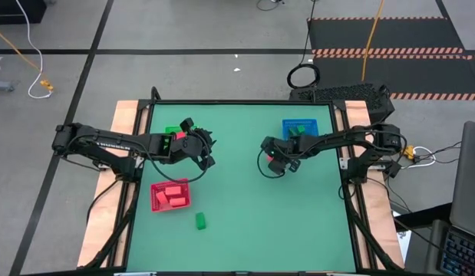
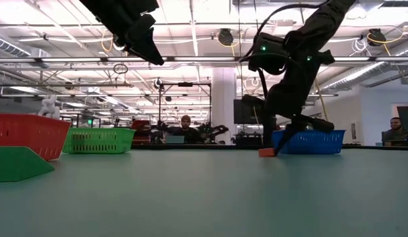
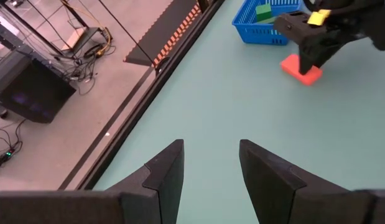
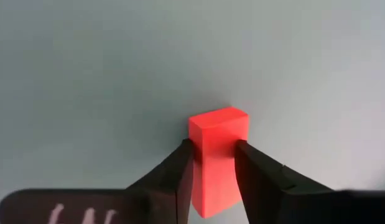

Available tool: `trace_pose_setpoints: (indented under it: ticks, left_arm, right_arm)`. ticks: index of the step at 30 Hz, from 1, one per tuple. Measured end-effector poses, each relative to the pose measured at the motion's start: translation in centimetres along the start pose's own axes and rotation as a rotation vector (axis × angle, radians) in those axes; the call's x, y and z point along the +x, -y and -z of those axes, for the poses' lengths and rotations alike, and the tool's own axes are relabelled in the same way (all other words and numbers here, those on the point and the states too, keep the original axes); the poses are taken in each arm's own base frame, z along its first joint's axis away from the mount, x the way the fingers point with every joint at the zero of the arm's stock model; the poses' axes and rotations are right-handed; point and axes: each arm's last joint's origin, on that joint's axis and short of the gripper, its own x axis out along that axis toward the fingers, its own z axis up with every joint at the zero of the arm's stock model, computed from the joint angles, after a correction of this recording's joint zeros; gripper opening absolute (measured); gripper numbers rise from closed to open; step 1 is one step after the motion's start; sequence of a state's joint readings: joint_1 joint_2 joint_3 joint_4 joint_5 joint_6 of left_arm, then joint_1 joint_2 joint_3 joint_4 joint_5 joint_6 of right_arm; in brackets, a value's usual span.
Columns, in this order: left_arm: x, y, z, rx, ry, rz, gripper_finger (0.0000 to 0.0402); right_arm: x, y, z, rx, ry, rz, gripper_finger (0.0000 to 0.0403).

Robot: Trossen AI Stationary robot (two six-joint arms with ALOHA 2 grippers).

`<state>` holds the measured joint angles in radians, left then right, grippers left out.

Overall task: Sort & place blocks by color
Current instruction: Put the orange block into the red bin, then put the orange block into the bin

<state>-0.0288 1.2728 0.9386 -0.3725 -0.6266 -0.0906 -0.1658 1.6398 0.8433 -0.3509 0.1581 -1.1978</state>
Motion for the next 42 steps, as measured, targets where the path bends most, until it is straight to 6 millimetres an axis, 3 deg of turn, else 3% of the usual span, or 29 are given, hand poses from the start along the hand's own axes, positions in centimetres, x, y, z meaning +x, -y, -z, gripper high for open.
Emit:
trace_pose_setpoints:
  ticks: [5,9,16,19,24,30,37,42]
  left_arm:
    - [0.0,0.0,0.0,0.000,0.000,0.000,0.0159]
    - [0.0,0.0,0.0,-0.001,0.001,0.000,0.0159]
    - [0.0,0.0,-0.1,-0.006,0.006,0.001,0.0159]
    - [0.0,0.0,-0.1,-0.007,0.006,0.001,0.0159]
    - [0.0,0.0,-0.1,-0.008,0.007,0.000,0.0159]
    - [0.0,0.0,-0.1,-0.007,0.006,0.001,0.0159]
    - [0.0,0.0,-0.1,-0.006,0.006,0.001,0.0159]
    - [0.0,0.0,-0.1,-0.008,0.006,0.000,0.0159]
  right_arm:
    - [-1.4,-0.2,-1.5,0.003,0.028,0.079,0.0079]
    - [-3.7,0.4,-2.5,0.059,0.078,0.219,0.0049]
    - [-6.7,0.2,-3.1,0.123,0.153,0.309,0.0003]
    - [-6.4,0.4,-2.5,0.139,0.135,0.291,0.0030]
    - [-4.5,1.2,-1.6,0.223,0.119,0.257,0.0129]
    - [-3.0,2.4,-0.8,0.496,0.272,0.204,0.0238]
    - [-2.7,2.7,1.0,0.839,0.402,0.031,0.0225]
    - [-2.6,2.7,1.7,0.841,0.432,-0.016,0.0200]
